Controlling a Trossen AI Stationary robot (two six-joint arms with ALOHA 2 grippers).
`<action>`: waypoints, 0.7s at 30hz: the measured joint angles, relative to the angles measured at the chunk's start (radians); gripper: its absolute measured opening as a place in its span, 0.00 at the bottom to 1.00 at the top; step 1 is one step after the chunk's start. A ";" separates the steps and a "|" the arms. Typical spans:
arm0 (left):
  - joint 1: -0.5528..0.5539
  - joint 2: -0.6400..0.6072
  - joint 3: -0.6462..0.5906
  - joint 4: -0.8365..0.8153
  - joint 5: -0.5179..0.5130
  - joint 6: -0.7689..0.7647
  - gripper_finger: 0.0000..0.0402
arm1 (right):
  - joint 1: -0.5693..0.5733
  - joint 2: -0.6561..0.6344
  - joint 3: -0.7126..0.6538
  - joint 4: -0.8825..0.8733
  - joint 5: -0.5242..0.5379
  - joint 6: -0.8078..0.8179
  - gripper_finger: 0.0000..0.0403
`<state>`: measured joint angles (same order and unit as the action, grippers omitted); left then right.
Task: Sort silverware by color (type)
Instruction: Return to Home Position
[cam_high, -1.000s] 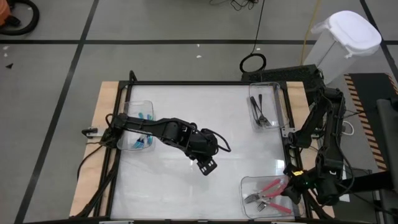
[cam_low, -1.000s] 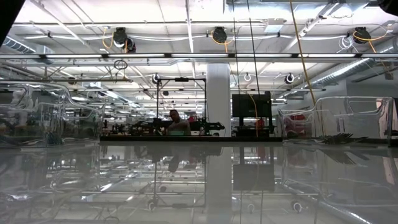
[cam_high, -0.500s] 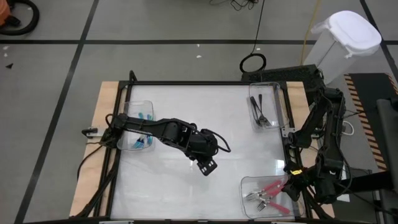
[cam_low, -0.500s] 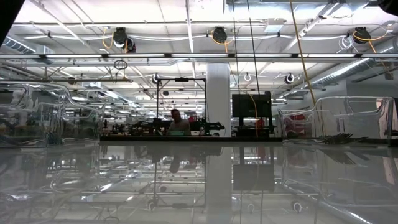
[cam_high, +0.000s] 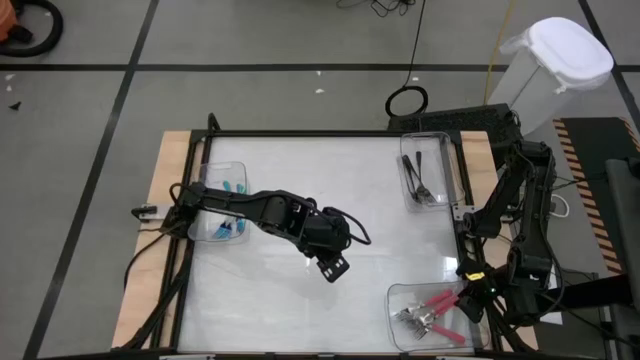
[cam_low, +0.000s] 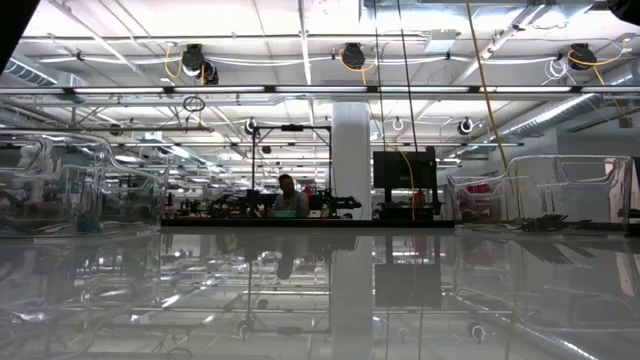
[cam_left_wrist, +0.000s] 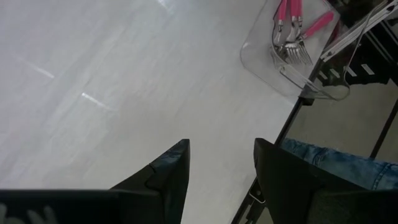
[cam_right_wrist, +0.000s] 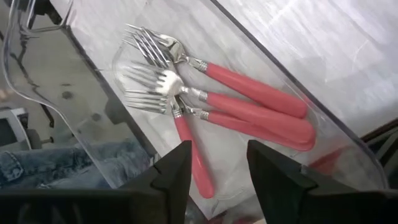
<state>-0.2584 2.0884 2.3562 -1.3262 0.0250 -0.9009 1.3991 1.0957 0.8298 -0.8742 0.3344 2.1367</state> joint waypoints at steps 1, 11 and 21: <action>0.000 0.000 0.000 0.000 0.000 0.000 0.45 | 0.000 0.000 0.000 0.000 0.000 -0.002 0.38; 0.000 0.000 0.000 0.040 0.074 0.043 0.45 | -0.010 -0.007 0.059 0.025 0.300 -0.046 0.38; -0.005 0.000 0.000 0.099 0.097 0.364 0.45 | -0.094 -0.039 0.141 -0.001 0.400 -0.328 0.37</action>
<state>-0.2633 2.0885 2.3562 -1.2275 0.1221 -0.5369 1.3050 1.0567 0.9707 -0.8750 0.7347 1.8083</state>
